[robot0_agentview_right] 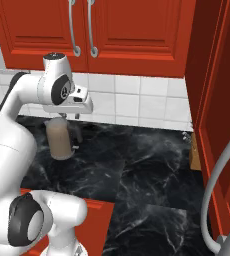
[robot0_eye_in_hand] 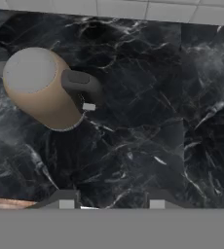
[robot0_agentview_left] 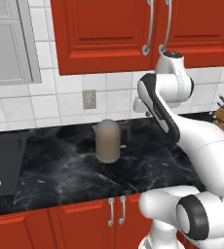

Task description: Navigate to the stand mixer.

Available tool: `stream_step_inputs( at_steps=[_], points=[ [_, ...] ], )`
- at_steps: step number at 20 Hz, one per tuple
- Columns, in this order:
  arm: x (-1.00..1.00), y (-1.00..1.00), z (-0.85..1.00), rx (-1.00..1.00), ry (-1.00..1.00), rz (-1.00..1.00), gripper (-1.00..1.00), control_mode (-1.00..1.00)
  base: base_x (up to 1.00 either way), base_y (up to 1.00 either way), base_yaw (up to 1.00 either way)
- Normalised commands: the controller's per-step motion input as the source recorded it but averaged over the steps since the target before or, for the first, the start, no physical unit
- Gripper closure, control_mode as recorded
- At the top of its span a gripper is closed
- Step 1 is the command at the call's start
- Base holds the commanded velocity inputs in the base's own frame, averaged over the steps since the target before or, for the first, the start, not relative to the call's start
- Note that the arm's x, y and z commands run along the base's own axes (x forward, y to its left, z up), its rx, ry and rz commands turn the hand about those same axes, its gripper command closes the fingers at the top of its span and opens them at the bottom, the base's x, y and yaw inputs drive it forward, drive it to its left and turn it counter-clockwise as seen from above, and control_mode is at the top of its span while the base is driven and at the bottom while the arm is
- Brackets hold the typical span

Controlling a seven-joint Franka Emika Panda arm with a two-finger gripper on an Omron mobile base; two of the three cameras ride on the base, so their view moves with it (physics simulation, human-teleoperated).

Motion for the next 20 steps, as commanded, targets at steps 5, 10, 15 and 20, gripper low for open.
stream_step_inputs(
  at_steps=[5,10,15,20],
  points=[
    [-0.41,-0.01,-0.16,0.0,0.02,0.0,-1.0,-1.0,0.0,0.0,0.0],
    [-0.72,0.0,-0.39,-0.01,0.04,0.02,-1.0,-1.0,0.0,0.0,0.0],
    [-0.38,0.29,-0.44,-0.04,0.02,0.11,-1.0,1.0,-0.07,0.13,0.07],
    [0.0,0.0,0.0,0.0,0.0,0.0,-1.0,1.0,-0.13,0.85,0.5]
  ],
)
